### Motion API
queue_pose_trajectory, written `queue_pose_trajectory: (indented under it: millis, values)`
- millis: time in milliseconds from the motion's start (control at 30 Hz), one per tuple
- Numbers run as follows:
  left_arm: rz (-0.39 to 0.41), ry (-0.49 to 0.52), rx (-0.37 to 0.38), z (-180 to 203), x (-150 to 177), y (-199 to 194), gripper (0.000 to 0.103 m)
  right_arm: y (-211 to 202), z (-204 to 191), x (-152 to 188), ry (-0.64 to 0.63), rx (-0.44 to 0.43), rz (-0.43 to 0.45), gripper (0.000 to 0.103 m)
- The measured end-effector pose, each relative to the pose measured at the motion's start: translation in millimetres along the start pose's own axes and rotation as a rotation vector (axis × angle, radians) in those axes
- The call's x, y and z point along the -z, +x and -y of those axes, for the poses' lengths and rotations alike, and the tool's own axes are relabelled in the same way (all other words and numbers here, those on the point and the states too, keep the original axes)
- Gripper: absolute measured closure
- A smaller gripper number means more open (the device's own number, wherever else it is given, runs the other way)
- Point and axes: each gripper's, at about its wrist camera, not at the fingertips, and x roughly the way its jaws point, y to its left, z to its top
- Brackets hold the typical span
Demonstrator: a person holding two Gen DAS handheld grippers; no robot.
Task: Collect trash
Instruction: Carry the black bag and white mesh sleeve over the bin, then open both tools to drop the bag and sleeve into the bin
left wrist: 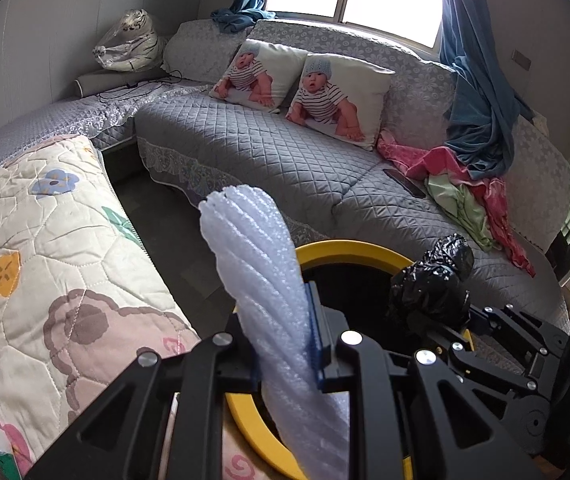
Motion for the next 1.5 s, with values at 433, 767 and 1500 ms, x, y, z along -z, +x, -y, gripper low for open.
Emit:
queue_pose_trajectory:
  millis: [433,767,1500]
  values:
    - [-0.013,-0.066,-0.003,-9.4,-0.1,6.6,0.053,4.6,7.8,-1.5,0.029,0.000,-0.027,0.057]
    - [0.036,-0.102,-0.018,-19.5,-3.4,-6.6,0.033,-0.6,14.0,-5.7,0.054,0.019,-0.003,0.042]
    - [0.115,-0.146,0.017,-35.4,-7.6,-41.8,0.010,-15.4,7.1,-9.9,0.040,0.025,0.029,0.042]
